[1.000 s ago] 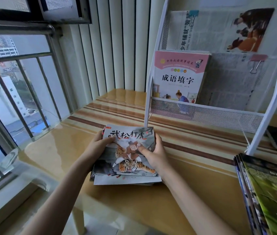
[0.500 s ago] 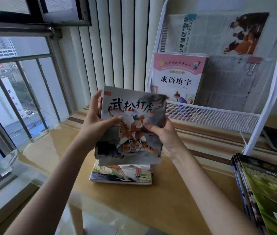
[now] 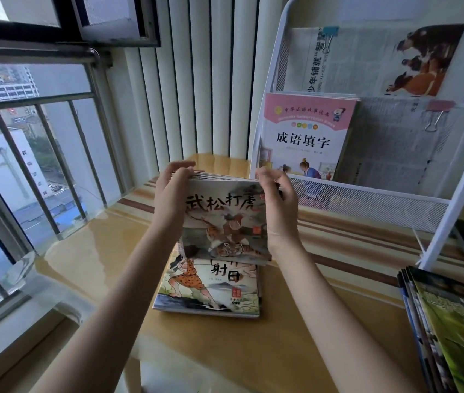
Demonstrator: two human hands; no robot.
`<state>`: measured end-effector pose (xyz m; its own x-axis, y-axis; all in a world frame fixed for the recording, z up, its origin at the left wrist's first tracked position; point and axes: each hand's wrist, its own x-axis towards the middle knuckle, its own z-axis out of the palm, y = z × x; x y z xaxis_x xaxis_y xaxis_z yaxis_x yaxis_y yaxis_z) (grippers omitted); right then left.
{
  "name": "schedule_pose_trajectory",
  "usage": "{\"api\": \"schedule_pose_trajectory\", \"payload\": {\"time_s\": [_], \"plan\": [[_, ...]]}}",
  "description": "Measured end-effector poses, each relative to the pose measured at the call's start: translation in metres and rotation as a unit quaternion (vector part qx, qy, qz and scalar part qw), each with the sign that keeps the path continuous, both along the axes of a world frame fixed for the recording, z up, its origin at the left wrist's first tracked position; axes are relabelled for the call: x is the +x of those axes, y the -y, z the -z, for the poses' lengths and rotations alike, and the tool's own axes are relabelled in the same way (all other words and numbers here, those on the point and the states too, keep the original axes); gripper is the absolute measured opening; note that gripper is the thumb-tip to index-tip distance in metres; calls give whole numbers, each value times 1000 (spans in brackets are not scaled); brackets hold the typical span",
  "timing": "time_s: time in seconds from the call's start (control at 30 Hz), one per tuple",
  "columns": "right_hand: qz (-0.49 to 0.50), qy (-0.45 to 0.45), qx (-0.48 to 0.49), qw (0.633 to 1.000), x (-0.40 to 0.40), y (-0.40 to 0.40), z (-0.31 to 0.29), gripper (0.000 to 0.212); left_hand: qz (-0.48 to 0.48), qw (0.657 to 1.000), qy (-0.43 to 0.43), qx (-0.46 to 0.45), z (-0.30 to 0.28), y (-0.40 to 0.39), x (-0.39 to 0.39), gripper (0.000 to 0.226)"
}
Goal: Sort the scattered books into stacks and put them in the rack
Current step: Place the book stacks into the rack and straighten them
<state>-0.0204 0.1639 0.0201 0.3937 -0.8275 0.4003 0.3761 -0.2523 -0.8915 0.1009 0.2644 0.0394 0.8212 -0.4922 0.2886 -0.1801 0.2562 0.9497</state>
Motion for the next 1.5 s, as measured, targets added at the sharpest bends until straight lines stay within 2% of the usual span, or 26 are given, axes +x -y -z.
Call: {"api": "schedule_pose_trajectory", "payload": {"time_s": [0.07, 0.1, 0.2, 0.23, 0.33, 0.5, 0.63, 0.77, 0.87, 0.97, 1.13, 1.27, 1.3, 1.43, 1.47, 1.5], "plan": [[32, 17, 15, 999, 7, 2, 1, 22, -21, 1000, 1, 3, 2, 7, 3, 19], [33, 12, 15, 999, 9, 2, 2, 23, -11, 1000, 2, 8, 5, 8, 5, 23], [1, 5, -4, 1000, 9, 7, 20, 32, 54, 998, 13, 35, 22, 2, 15, 68], [-14, -1, -13, 1000, 8, 7, 26, 39, 80, 996, 26, 36, 28, -1, 17, 70], [-12, -39, -41, 998, 5, 7, 36, 46, 110, 991, 70, 25, 36, -2, 16, 54], [55, -49, -75, 995, -3, 10, 18, 34, -42, 990, 132, -4, 16, 14, -8, 46], [34, -55, -184, 981, -31, 32, -51, 36, -54, 977, 193, -76, -44, 28, -21, 39], [-16, -125, -336, 933, -73, 72, -158, 42, -18, 955, 216, -202, -130, 62, -38, 37], [45, -138, -402, 904, -101, 98, -228, 40, 15, 929, 260, -265, -195, 96, -47, 39], [137, -117, -427, 886, -112, 126, -269, 43, 53, 913, 285, -288, -244, 137, -50, 42], [202, -148, -406, 879, -110, 171, -263, 44, 91, 931, 314, -162, -256, 197, -38, 58], [199, -204, -382, 879, -96, 201, -241, 43, 31, 914, 395, -93, -230, 215, -18, 89], [192, -220, -371, 881, -92, 206, -236, 42, 24, 908, 411, -80, -223, 218, -14, 88], [158, -247, -335, 895, -76, 220, -217, 41, -73, 874, 479, 32, -205, 225, 2, 60], [150, -265, -326, 895, -73, 223, -213, 38, -96, 857, 504, 48, -202, 224, 7, 58], [143, -295, -314, 891, -69, 226, -208, 35, -120, 826, 547, 65, -199, 223, 13, 59]]}}
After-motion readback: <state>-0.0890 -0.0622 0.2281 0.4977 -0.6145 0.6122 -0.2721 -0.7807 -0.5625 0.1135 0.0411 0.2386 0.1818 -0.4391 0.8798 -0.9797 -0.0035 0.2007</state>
